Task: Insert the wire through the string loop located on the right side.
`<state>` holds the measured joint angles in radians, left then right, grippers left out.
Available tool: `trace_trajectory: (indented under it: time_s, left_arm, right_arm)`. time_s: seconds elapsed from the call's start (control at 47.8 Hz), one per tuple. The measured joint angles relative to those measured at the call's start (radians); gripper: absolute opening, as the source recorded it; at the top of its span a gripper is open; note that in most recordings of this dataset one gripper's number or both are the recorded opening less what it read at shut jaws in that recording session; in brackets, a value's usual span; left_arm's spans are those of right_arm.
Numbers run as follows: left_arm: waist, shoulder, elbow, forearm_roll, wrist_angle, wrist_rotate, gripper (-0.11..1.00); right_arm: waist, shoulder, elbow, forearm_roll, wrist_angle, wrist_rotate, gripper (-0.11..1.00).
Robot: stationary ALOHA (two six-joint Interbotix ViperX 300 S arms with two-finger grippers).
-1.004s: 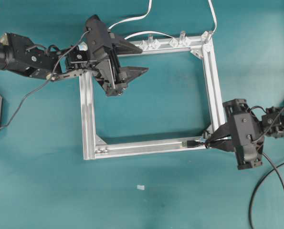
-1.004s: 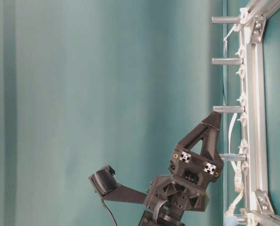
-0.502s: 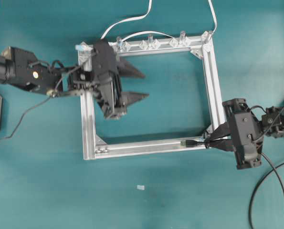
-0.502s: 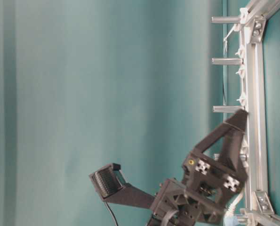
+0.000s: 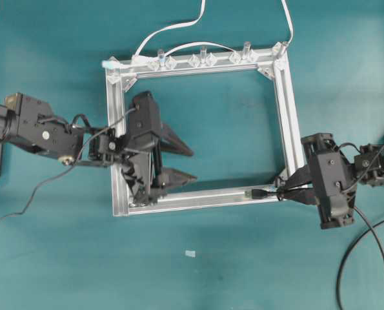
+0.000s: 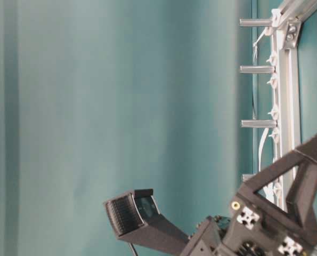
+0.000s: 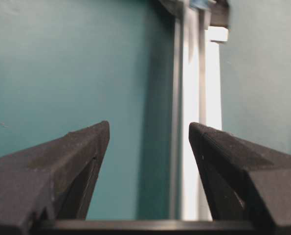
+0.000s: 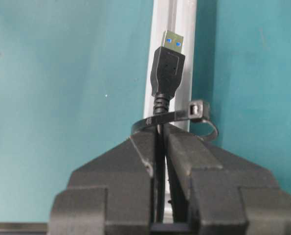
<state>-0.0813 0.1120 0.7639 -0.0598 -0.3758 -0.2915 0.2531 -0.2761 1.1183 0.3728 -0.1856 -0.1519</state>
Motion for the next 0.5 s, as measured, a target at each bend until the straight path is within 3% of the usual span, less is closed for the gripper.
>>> trace_trajectory:
  time_s: [0.314, 0.502]
  left_arm:
    - [-0.031, 0.003, -0.015, 0.0, 0.009, -0.029, 0.72]
    - [-0.043, 0.061, -0.075, 0.0, 0.009, -0.031, 0.72]
  right_arm:
    - [-0.002, 0.0, 0.002, -0.002, 0.0, 0.0, 0.07]
    - [0.0, 0.0, 0.0, -0.002, 0.0, 0.002, 0.07]
